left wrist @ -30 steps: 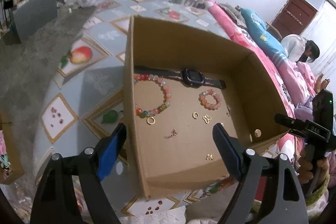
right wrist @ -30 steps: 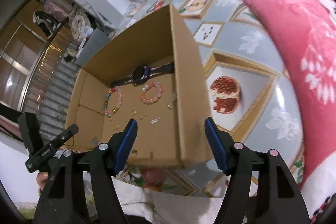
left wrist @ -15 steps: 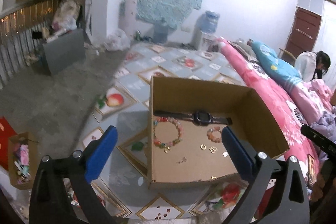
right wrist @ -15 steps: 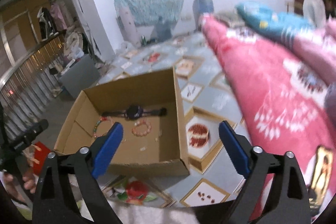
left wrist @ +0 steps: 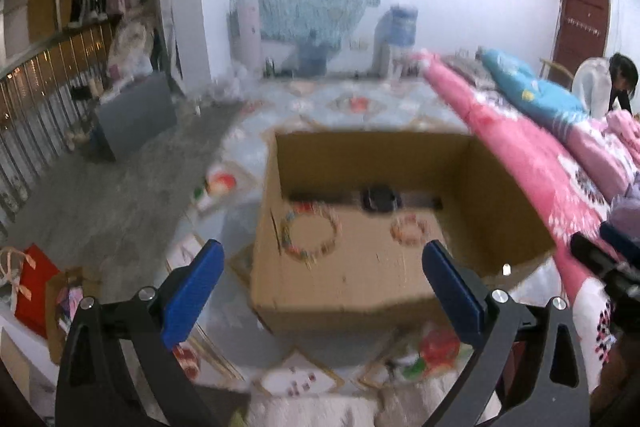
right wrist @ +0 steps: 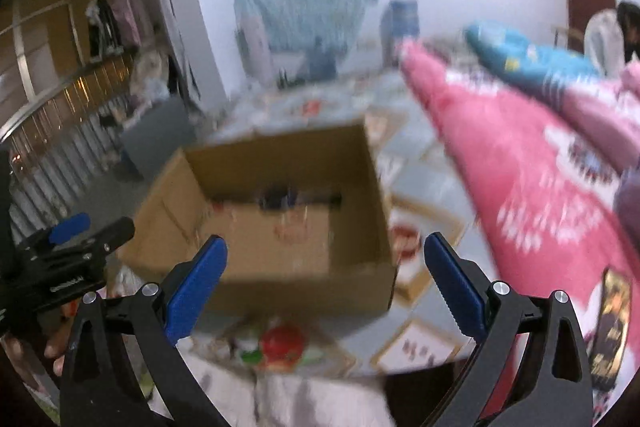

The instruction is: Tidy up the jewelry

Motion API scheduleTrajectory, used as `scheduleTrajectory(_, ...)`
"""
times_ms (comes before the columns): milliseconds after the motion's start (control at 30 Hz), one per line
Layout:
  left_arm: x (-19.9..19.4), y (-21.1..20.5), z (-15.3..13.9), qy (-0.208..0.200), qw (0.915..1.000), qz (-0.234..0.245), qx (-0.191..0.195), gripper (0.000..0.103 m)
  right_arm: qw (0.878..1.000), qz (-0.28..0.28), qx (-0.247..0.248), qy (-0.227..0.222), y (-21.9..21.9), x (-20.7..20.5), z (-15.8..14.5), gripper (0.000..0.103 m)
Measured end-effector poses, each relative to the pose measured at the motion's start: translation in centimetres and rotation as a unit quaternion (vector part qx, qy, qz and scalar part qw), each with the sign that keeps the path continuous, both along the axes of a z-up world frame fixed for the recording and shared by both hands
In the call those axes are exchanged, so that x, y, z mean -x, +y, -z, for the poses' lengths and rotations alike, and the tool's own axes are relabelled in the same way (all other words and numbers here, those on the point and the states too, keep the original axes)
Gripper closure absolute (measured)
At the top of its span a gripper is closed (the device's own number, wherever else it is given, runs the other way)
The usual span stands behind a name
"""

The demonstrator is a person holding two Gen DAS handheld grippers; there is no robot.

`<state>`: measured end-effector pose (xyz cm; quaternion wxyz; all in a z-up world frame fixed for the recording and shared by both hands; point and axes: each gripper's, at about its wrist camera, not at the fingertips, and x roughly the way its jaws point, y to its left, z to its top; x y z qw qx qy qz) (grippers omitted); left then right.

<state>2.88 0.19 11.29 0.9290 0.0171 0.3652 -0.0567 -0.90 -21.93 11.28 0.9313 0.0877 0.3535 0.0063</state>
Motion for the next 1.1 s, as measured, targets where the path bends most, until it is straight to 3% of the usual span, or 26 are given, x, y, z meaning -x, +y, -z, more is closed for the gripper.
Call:
scheduleTrajectory(133, -0.3, -0.8, 3.2, 0.077, 0.997, 0.005, -0.007, 0.006, 0.997, 0.003, -0.005, 0.076, 1.0, -1.8, 3.0, 0.008)
scheduleTrajectory(233, -0.5, -0.9, 4.5, 0.107, 0.9942, 0.0, -0.007, 0.006, 0.996, 0.004, 0.007, 0.091, 1.6, -2.3, 3.6, 0.008)
scheduleTrajectory(633, -1.5, -0.9, 5.7, 0.136, 0.9906, -0.005, -0.015, 0.006, 0.992, -0.003, 0.019, 0.123, 3.4, -2.2, 4.8, 0.008)
scheduleTrajectory(1100, -1.6, -1.5, 5.9, 0.139, 0.9897, -0.007, -0.033, 0.006, 0.991, -0.001, 0.023, 0.13, 3.1, -2.1, 5.0, 0.008)
